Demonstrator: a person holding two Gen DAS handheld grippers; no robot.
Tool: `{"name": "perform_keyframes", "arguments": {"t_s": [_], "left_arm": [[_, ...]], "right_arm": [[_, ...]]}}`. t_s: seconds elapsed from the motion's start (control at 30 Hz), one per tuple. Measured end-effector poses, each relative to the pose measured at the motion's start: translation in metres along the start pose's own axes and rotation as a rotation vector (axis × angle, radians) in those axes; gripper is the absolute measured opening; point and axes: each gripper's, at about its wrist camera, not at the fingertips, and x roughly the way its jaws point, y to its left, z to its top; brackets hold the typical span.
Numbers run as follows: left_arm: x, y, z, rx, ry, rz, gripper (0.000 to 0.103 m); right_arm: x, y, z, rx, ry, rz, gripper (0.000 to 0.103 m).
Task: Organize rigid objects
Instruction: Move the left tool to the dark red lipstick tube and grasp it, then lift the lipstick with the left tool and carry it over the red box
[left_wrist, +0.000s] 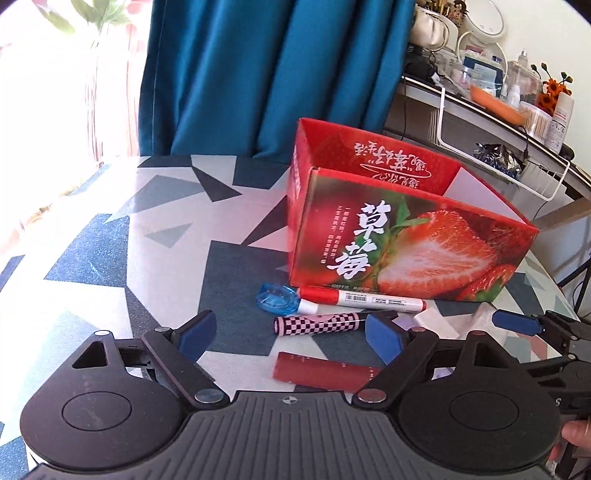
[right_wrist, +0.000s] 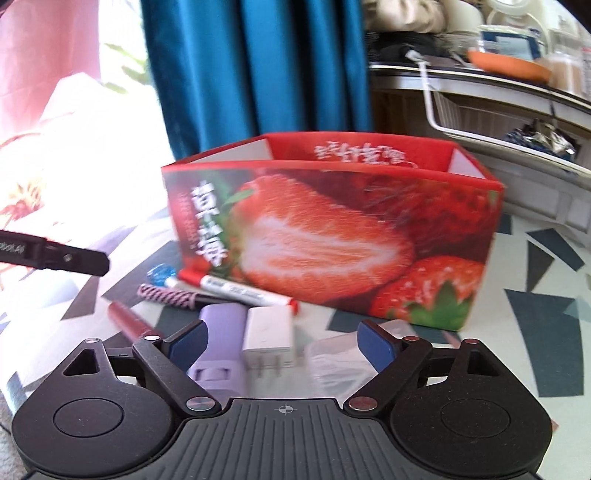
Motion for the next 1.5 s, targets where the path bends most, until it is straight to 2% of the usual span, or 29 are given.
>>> {"name": "perform_keyframes", "arguments": {"t_s": [0.13,0.2,0.3,0.43,0.57,0.77,0.87,1.13,1.37,1.47,1.5], "left_arm": [[0.001,0.008,-0.002,-0.011,0.005,-0.012,0.081],[-0.001,0.012,-0.004,-0.013,0.008,-0.018,0.078],[-0.004,0.016,-0.007,-0.015,0.011,-0.032,0.074],[-0.003,0.019,-0.014,-0.017,0.025,-0.067,0.067],[0.004,0.025,-0.017,-0.043,0.040,-0.092,0.064],[0.026,0.029,-0.019,-0.074,0.079,-0.107,0.063],[0.035,0.029,-0.021,-0.092,0.093,-0.137,0.058],[0.044,0.019,-0.032,-0.108,0.097,-0.185,0.055],[0.043,0.017,-0.032,-0.103,0.091,-0.172,0.054],[0.037,0.013,-0.033,-0.080,0.083,-0.154,0.049],[0.034,0.012,-0.034,-0.076,0.077,-0.146,0.044]], "right_arm": [[0.002,0.015,0.002,-0.043,0.013,0.040,0.080],[0.006,0.024,0.004,-0.074,0.030,0.059,0.065],[0.014,0.039,0.004,-0.119,0.062,0.054,0.051],[0.019,0.054,0.005,-0.134,0.079,0.104,0.046],[0.026,0.070,0.003,-0.169,0.115,0.141,0.038],[0.036,0.074,-0.003,-0.142,0.175,0.138,0.029],[0.039,0.073,-0.003,-0.136,0.181,0.142,0.027],[0.044,0.069,-0.005,-0.117,0.184,0.148,0.022],[0.046,0.067,-0.005,-0.107,0.176,0.144,0.022],[0.045,0.067,-0.005,-0.108,0.172,0.135,0.022],[0.044,0.066,-0.005,-0.105,0.171,0.132,0.022]]}}
